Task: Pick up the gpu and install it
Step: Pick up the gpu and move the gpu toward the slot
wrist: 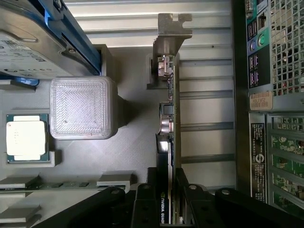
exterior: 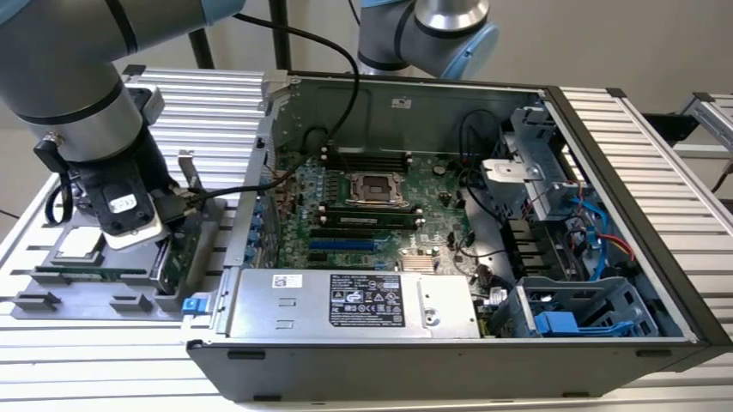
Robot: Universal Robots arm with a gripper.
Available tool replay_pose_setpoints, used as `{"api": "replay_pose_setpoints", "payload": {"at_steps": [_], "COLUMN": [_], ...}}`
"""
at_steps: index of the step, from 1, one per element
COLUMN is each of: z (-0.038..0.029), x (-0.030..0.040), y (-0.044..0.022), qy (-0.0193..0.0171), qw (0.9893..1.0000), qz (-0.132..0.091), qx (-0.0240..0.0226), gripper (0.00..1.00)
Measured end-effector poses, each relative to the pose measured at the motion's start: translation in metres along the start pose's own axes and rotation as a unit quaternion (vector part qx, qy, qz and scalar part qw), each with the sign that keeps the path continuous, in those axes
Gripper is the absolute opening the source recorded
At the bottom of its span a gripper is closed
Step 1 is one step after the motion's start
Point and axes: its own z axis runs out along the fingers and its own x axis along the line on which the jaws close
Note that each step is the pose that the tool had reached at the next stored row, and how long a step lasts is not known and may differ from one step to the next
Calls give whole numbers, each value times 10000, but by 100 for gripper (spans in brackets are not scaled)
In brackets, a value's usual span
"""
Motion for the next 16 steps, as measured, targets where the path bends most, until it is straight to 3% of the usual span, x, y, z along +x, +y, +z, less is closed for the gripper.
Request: {"api": "replay_pose_setpoints", "payload": {"at_steps": [16], "z": [-94], "x": [-3], "y": [6], "qy": [0], "qw": [10000], "qz": [-2], "qx": [-1], "gripper": [0]}}
